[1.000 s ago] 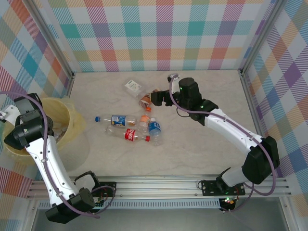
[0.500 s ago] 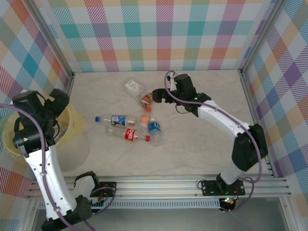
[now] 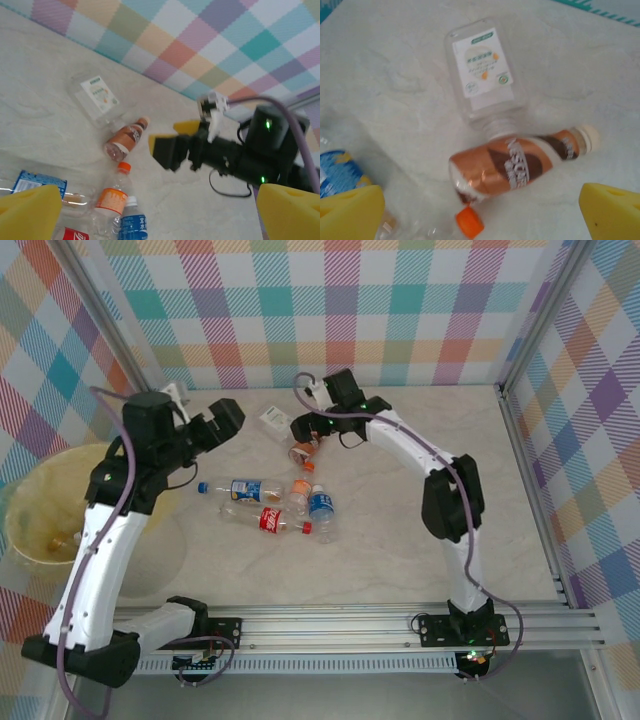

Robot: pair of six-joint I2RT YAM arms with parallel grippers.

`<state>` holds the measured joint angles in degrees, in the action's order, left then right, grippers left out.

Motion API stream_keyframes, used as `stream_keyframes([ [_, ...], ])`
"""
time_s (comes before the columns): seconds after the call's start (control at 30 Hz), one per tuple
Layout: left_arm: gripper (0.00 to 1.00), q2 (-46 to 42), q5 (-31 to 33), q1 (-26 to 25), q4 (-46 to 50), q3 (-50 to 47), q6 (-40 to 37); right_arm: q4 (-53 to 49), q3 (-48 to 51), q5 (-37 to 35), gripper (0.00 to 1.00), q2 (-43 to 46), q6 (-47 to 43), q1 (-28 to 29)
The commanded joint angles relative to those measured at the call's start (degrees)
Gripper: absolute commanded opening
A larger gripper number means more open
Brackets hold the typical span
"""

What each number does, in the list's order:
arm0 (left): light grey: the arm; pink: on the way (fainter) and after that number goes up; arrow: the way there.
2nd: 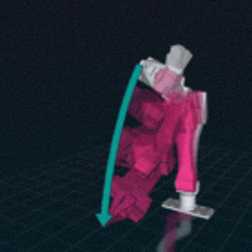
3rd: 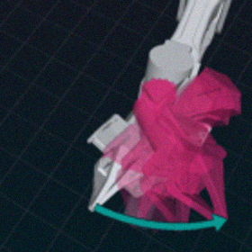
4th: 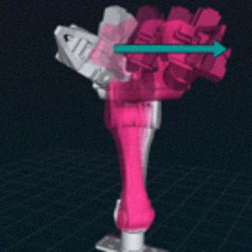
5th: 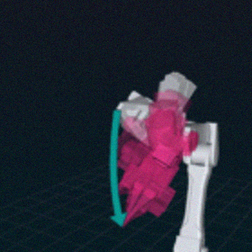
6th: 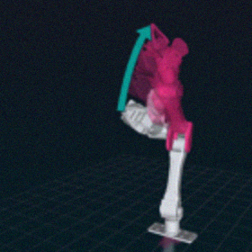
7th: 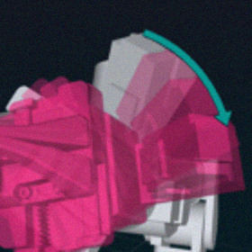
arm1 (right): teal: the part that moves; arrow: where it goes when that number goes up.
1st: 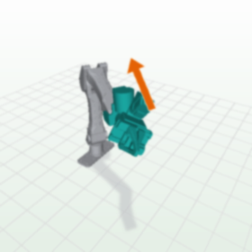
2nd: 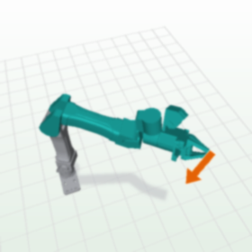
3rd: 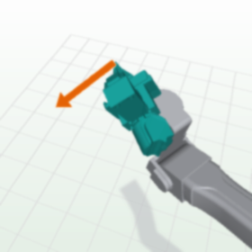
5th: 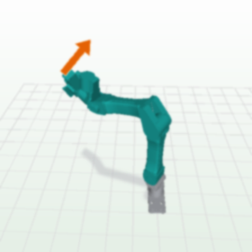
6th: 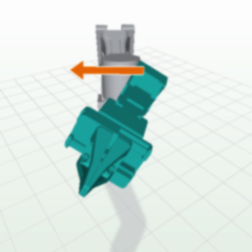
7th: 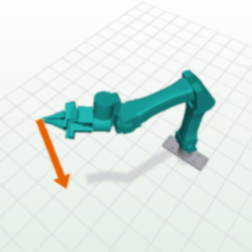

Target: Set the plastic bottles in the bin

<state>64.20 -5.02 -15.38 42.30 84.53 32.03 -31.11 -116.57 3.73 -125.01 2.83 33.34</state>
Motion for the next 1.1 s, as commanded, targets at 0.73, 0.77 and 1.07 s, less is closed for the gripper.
stream_keyframes([
  [0.73,1.0,-1.19,6.86,-1.59,-4.31,-8.15,0.12,-21.15,-26.13,-12.99,0.93,-23.66,36.8,3.83],
  [0.77,1.0,-1.19,6.86,-1.59,-4.25,-8.29,0.06,-21.77,-26.47,-13.44,0.93,-24.14,37.26,3.78],
  [1.07,1.0,-1.37,7.75,-1.59,-3.63,-9.12,0.11,-20.81,-22.18,-17.02,0.87,-21.82,35.3,3.43],
])
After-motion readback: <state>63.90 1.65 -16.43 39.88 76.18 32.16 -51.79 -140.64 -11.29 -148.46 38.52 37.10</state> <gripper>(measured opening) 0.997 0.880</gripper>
